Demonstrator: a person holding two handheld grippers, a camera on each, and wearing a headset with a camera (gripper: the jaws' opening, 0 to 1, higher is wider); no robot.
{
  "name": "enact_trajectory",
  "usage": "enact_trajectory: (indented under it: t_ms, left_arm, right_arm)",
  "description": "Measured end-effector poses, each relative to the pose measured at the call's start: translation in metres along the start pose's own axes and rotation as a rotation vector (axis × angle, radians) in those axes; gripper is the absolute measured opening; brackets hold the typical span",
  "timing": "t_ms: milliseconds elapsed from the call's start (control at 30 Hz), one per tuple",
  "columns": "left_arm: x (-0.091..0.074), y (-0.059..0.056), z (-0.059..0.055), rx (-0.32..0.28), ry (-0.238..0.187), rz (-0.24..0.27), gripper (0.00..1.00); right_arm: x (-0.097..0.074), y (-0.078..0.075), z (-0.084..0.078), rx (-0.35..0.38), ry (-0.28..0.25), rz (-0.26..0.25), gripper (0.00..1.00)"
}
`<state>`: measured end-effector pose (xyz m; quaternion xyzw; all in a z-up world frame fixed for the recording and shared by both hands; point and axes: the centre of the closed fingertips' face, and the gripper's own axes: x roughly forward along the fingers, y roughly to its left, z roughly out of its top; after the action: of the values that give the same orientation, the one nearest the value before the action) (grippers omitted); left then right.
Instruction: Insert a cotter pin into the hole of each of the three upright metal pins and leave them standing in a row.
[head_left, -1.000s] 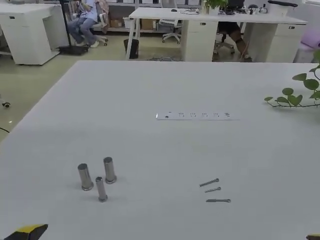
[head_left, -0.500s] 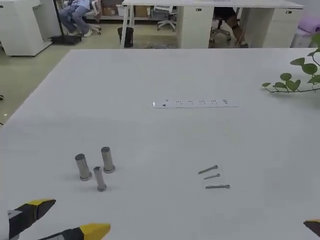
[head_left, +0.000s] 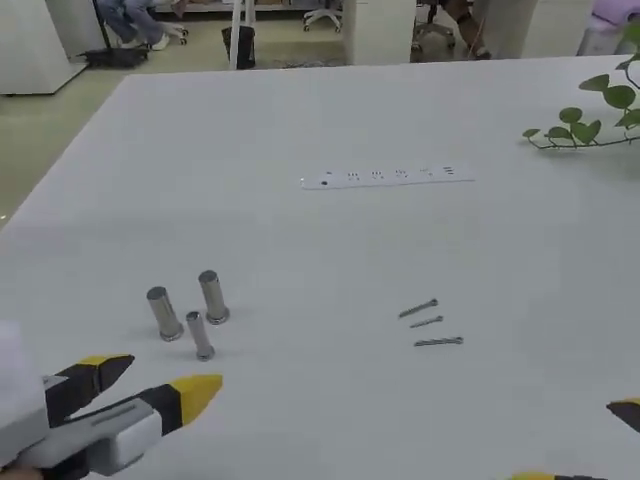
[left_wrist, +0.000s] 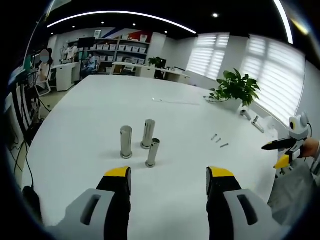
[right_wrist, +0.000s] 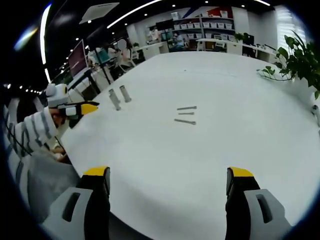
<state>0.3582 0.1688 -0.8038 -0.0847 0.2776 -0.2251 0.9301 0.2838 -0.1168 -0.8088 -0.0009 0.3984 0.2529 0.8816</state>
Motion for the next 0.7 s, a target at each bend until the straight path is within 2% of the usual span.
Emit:
enact_trajectory:
  t_ms: [233,367,433,500,700]
  left_arm:
    - [0.014,0.005,0.002,0.026,0.010,-0.004,0.53]
    - [0.022,0.010,0.002,0.048,0.022,0.001,0.43]
    - [0.025,0.009,0.000,0.021,0.036,-0.020,0.42]
    - [0.029,0.010,0.001,0.021,0.034,-0.021,0.39]
    - [0.037,0.019,0.004,0.015,0.020,0.003,0.30]
  right_arm:
    - [0.000,-0.001,-0.001,0.023,0.001,-0.013,0.98]
    - [0.001,0.001,-0.005,0.031,0.017,-0.010,0.98]
    - [0.001,0.001,-0.006,0.029,0.019,-0.012,0.99]
    - [0.001,0.001,-0.006,0.029,0.020,-0.018,0.99]
    - [0.000,0.005,-0.004,0.059,0.007,-0.002,1.00]
